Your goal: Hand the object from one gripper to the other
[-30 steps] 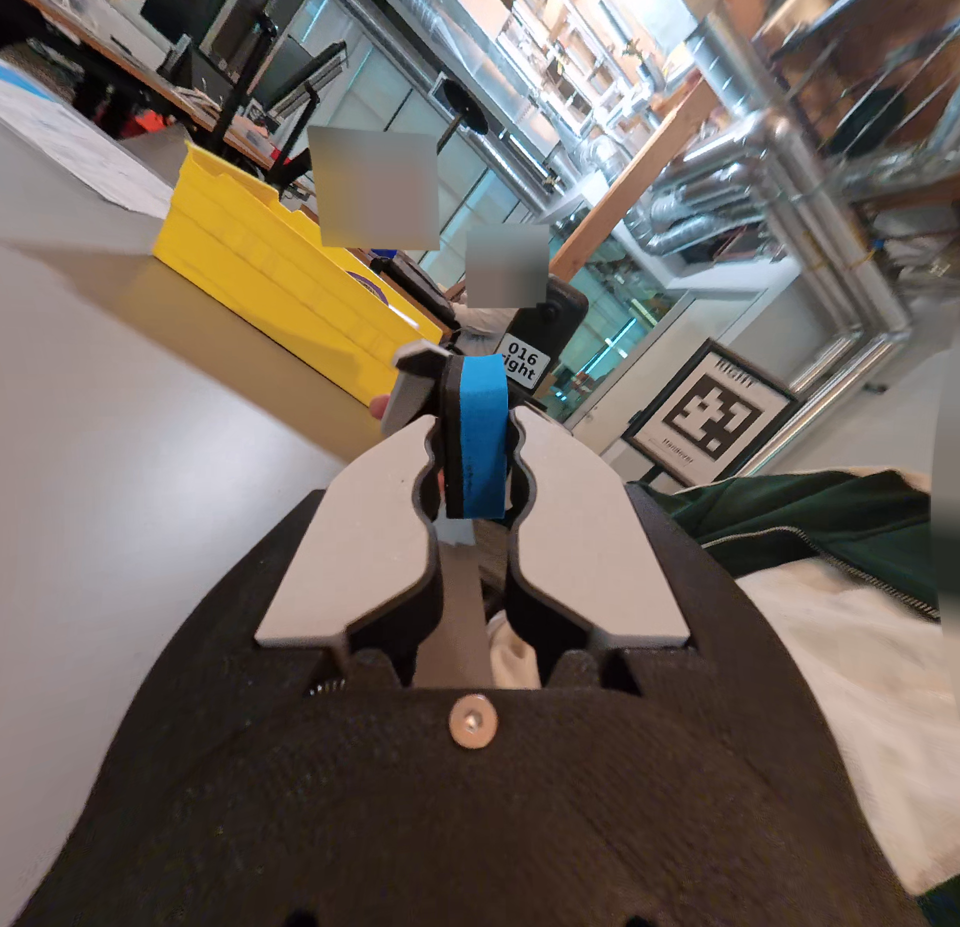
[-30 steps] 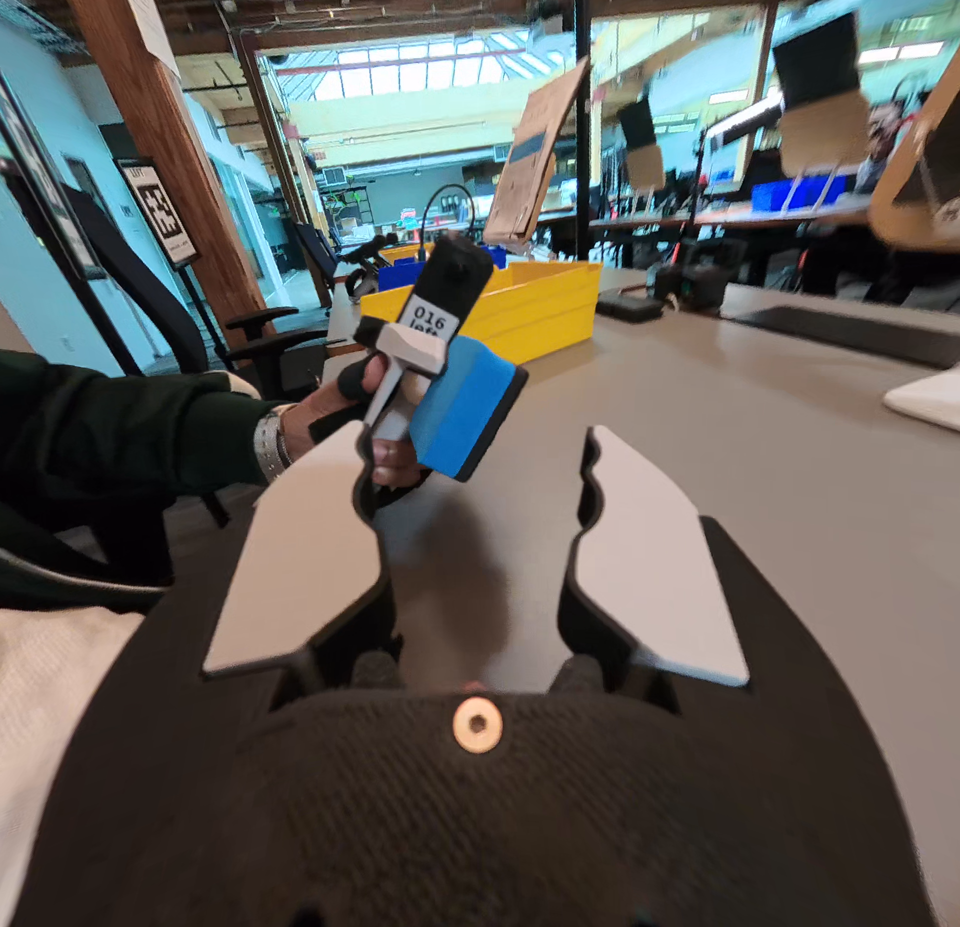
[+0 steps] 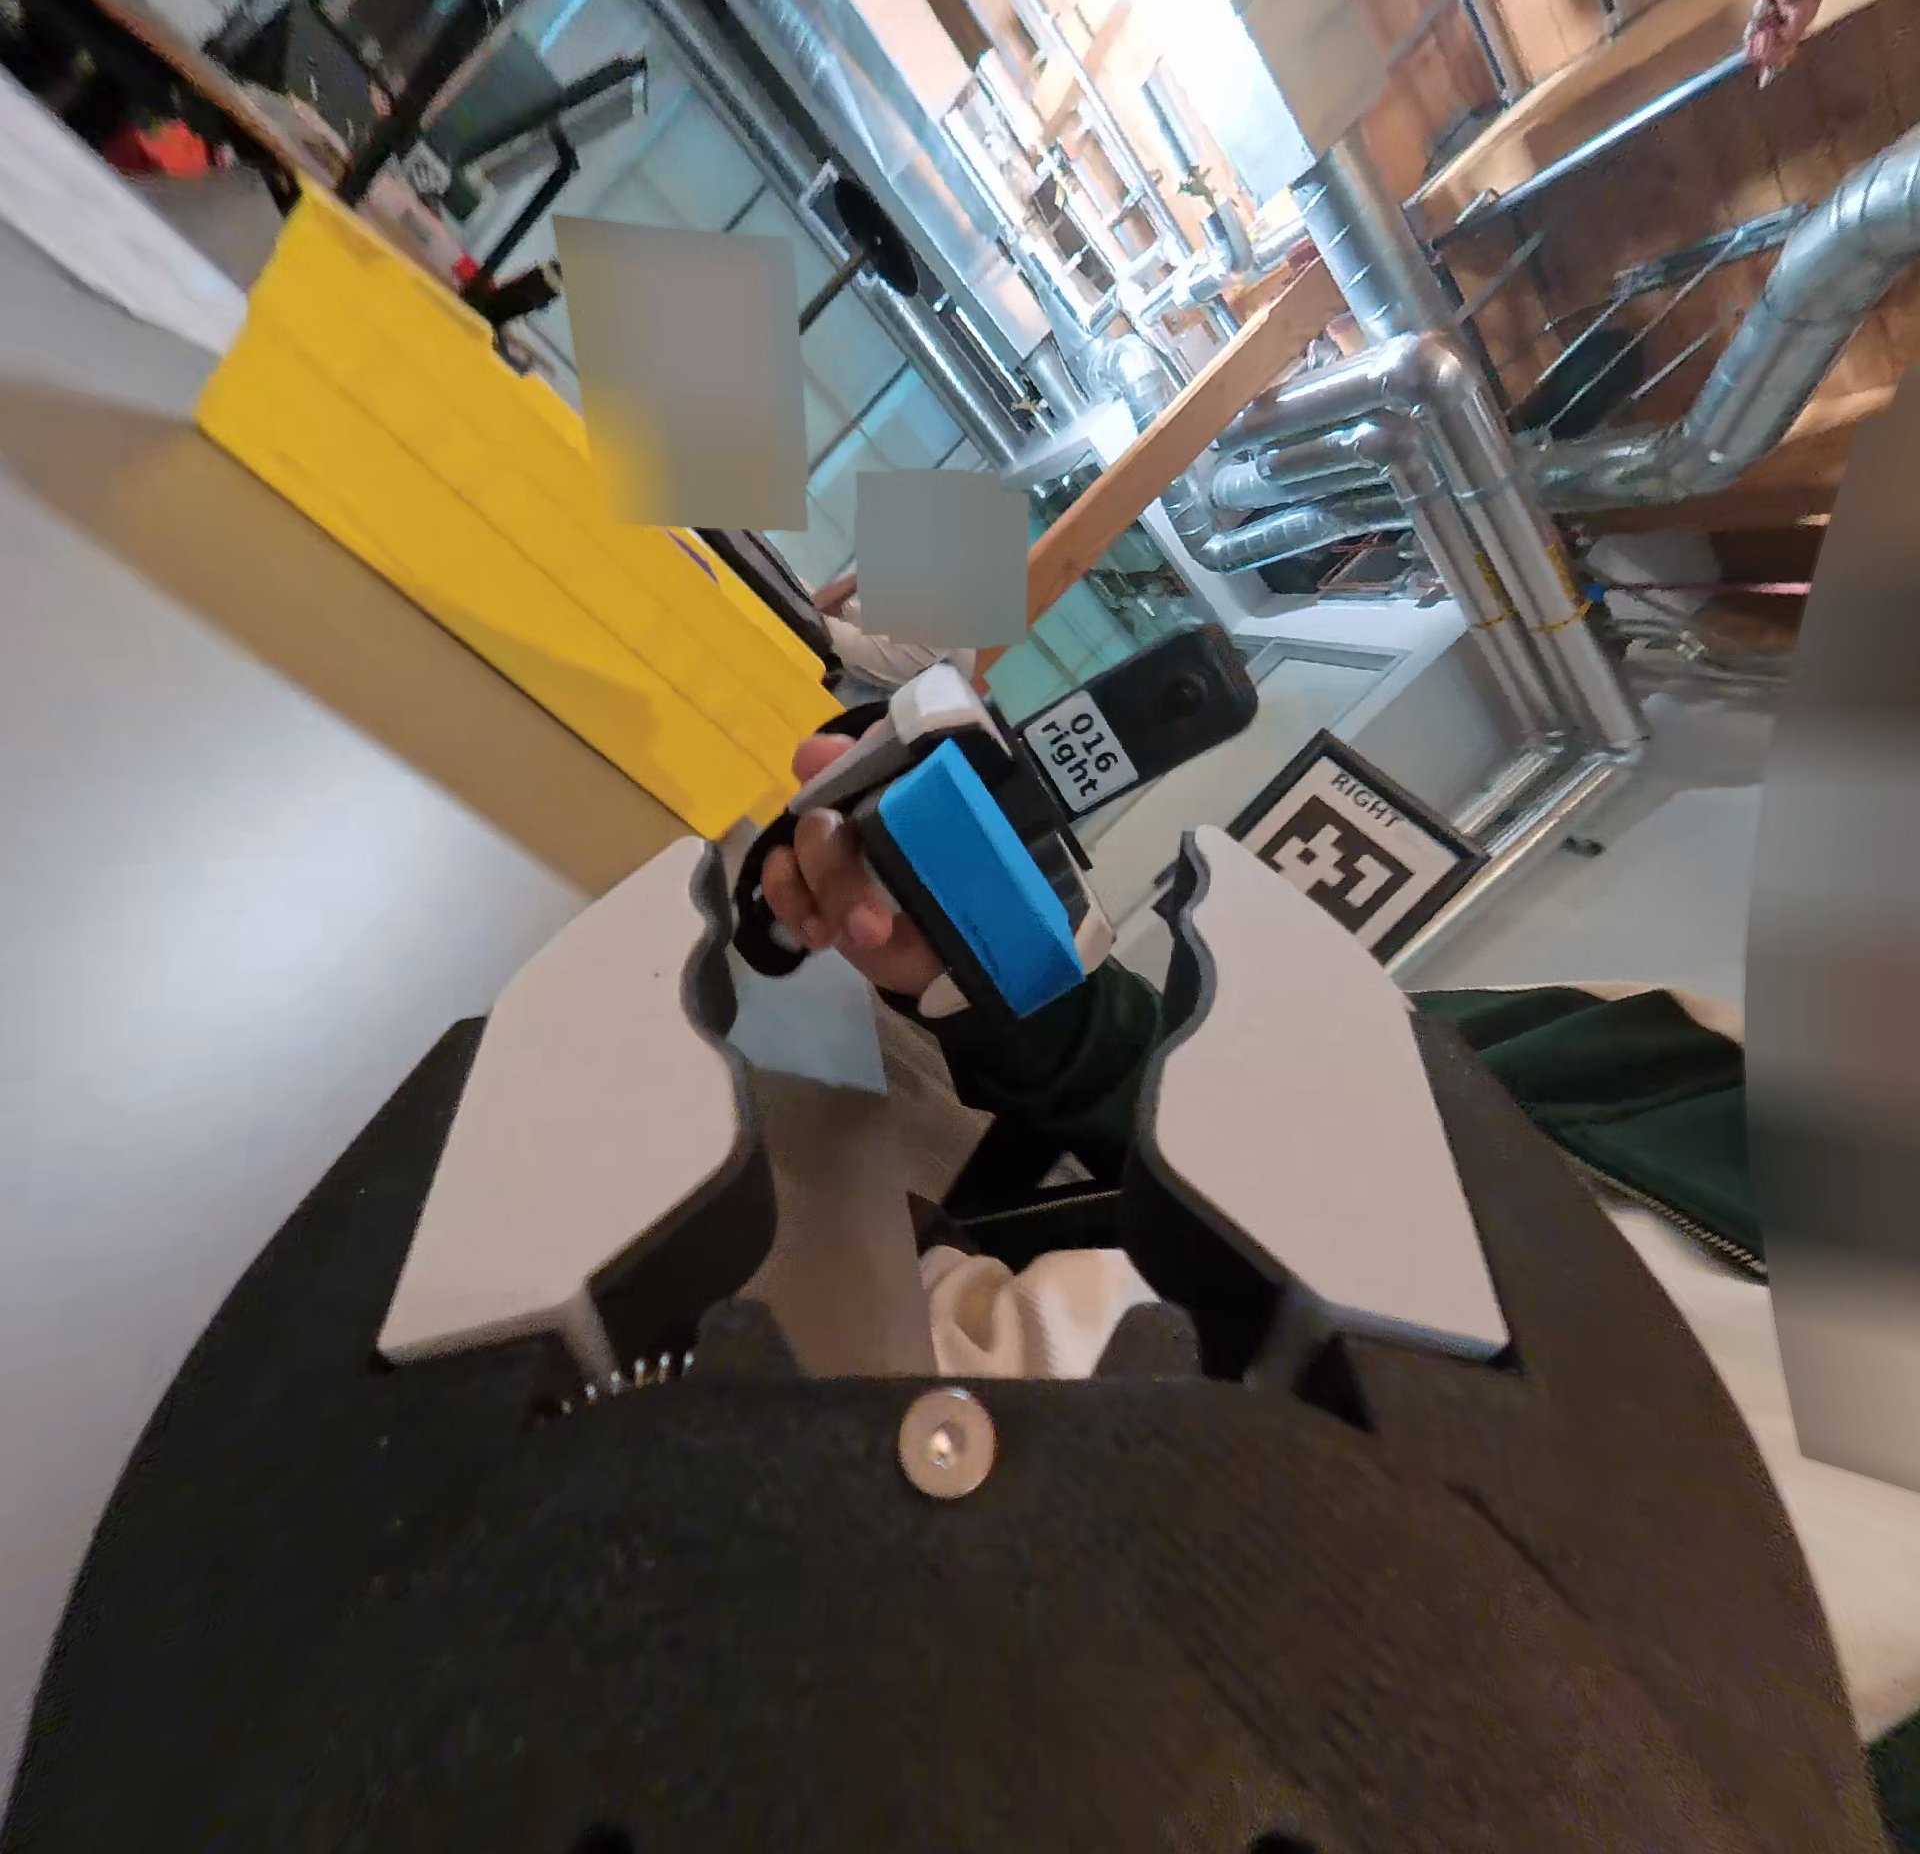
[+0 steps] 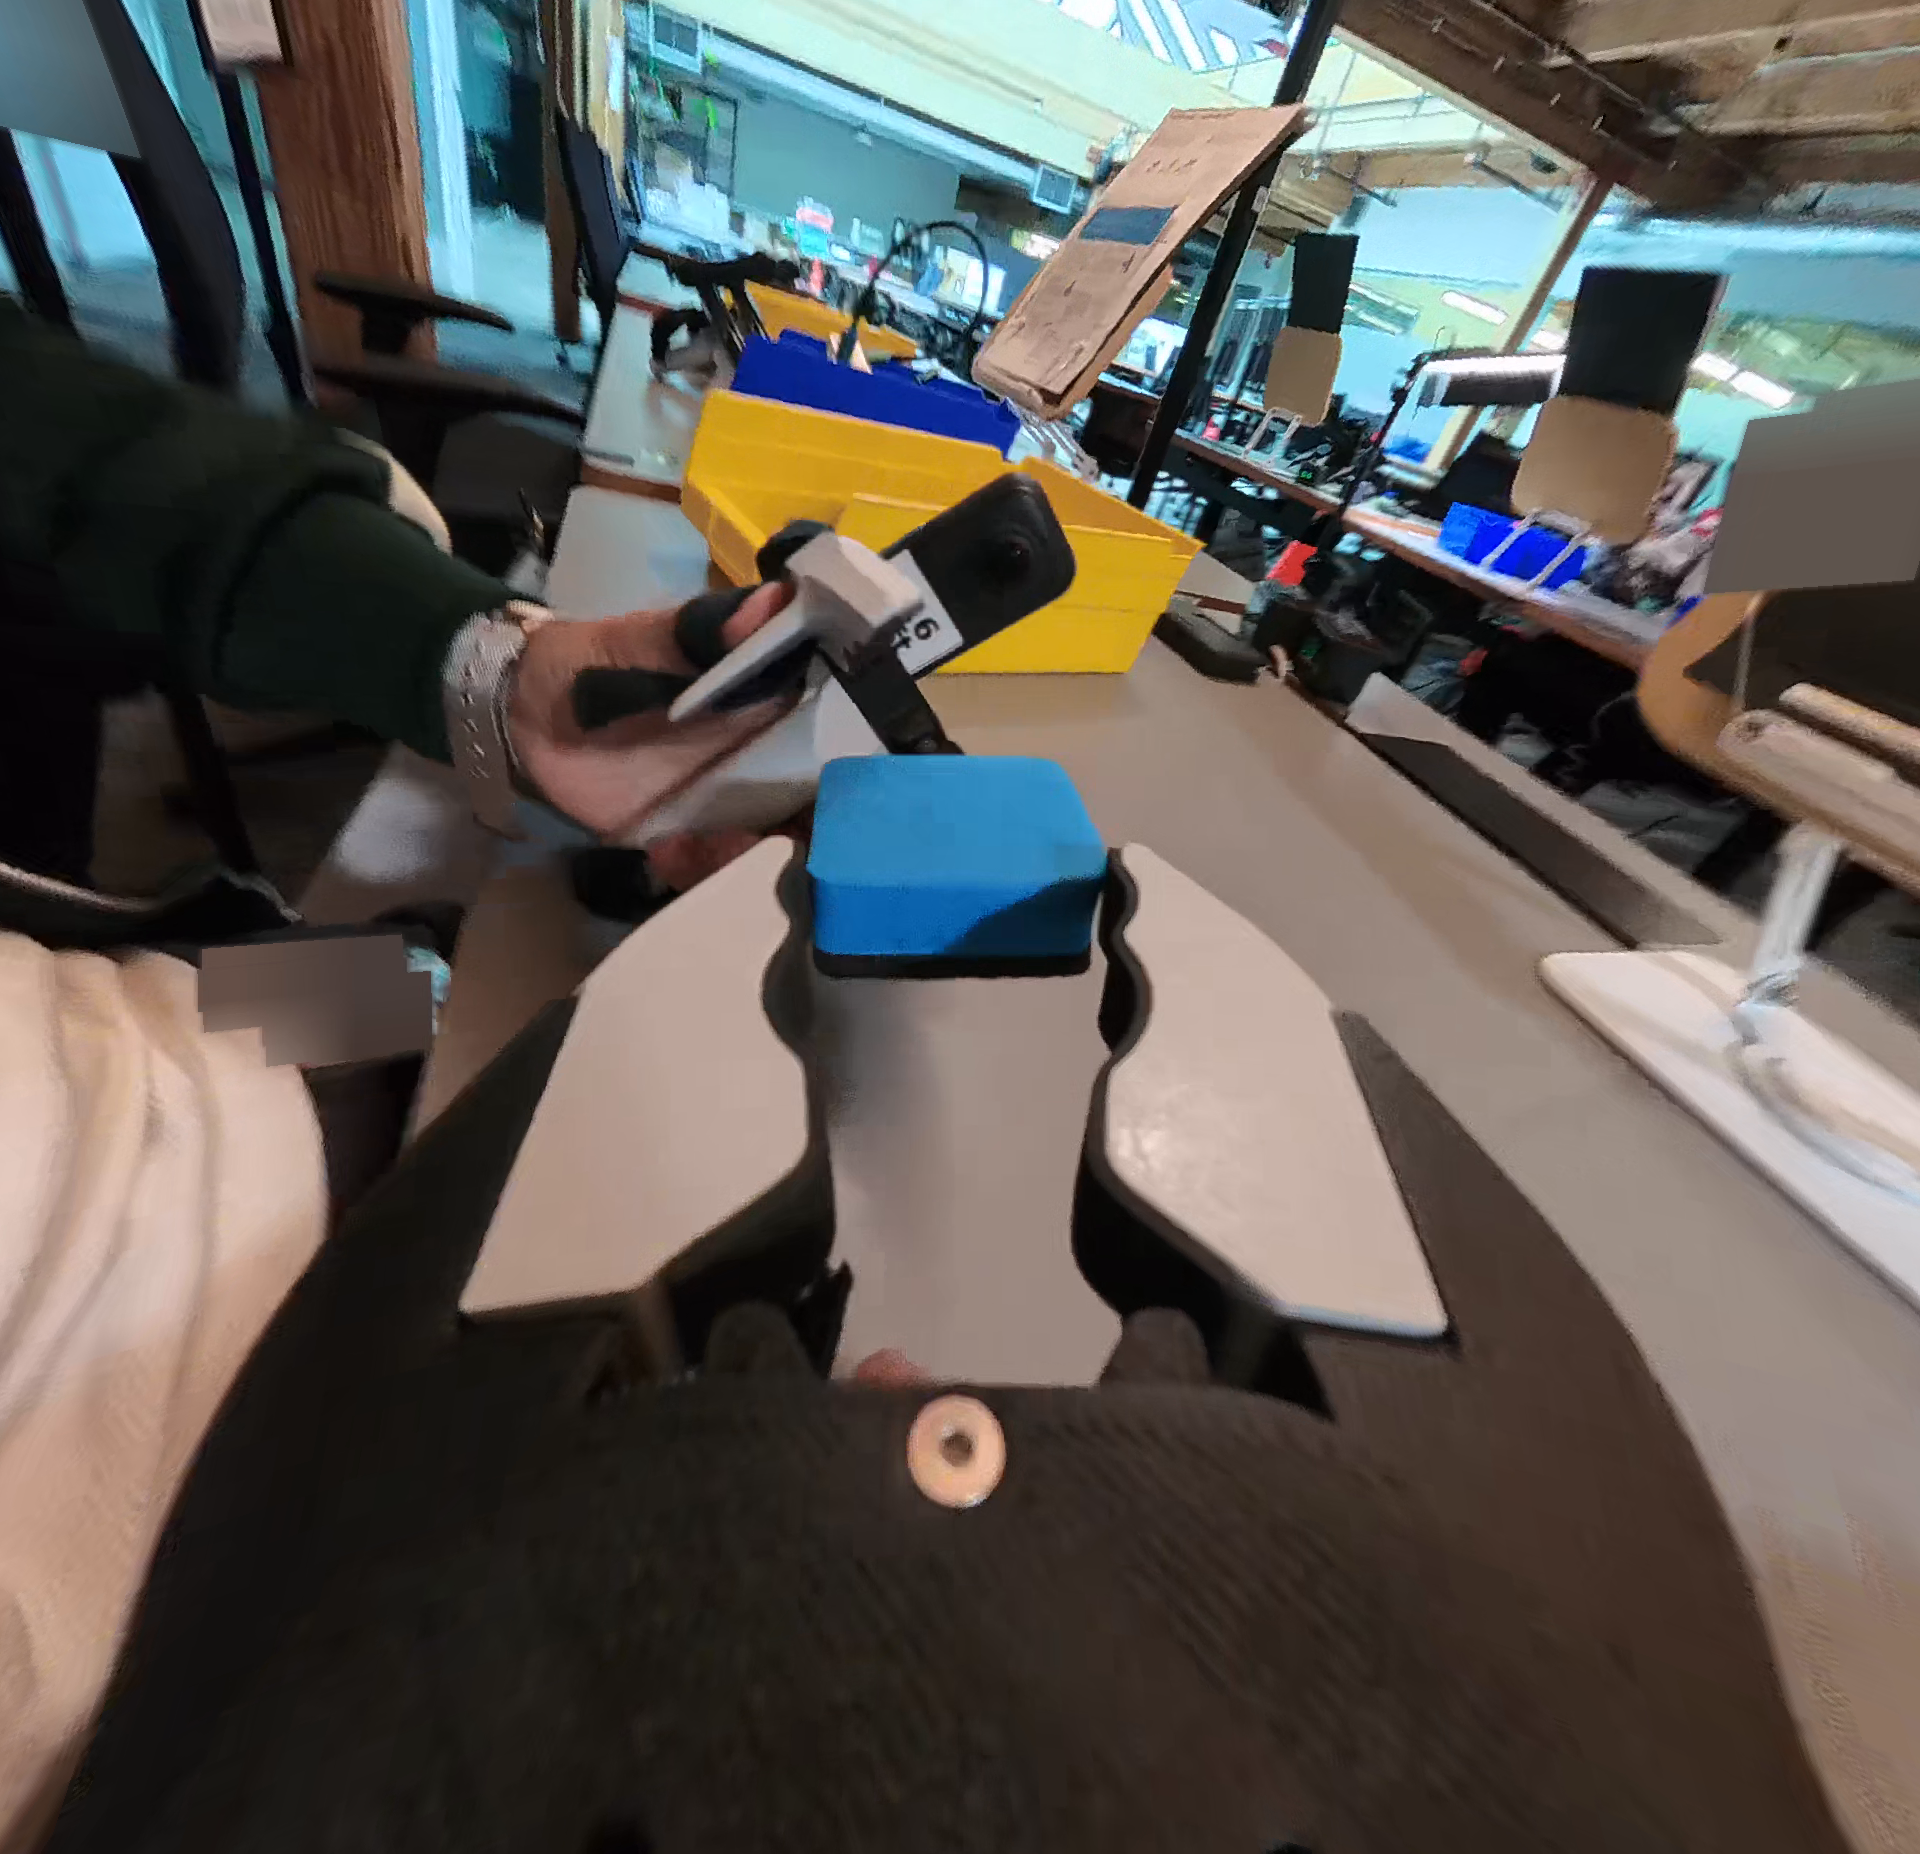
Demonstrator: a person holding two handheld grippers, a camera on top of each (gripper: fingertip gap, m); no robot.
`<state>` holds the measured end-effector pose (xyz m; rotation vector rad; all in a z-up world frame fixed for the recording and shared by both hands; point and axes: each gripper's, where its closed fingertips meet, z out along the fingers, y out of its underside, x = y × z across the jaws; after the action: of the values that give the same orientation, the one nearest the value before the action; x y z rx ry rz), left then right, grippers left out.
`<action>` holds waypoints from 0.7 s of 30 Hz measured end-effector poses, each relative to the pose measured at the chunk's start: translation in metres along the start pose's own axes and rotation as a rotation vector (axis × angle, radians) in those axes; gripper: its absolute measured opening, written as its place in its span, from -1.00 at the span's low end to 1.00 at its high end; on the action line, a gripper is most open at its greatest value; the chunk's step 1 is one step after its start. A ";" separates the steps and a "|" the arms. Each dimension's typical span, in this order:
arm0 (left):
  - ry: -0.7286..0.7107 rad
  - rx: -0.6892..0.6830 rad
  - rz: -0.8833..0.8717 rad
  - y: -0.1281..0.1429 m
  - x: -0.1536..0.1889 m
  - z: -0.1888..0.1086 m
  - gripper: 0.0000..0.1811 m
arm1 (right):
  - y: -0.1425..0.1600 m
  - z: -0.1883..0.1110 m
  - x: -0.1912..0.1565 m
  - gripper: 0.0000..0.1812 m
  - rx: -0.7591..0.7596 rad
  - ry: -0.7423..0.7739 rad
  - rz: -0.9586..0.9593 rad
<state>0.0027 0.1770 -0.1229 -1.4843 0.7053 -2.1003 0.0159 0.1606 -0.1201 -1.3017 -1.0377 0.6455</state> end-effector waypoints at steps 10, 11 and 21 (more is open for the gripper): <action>-0.079 -0.058 0.517 0.001 0.022 0.007 -0.07 | -0.012 -0.011 0.003 -0.41 0.108 -0.169 0.509; -0.086 -0.085 0.539 0.005 0.022 0.008 -0.10 | -0.012 -0.011 0.003 -0.41 0.105 -0.168 0.511; -0.109 -0.188 0.513 0.019 0.016 0.011 -0.42 | -0.005 -0.005 -0.003 -0.41 0.058 -0.171 0.482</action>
<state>0.0097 0.1509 -0.1211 -1.3208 1.1277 -1.5898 0.0186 0.1549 -0.1159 -1.4759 -0.8337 1.1587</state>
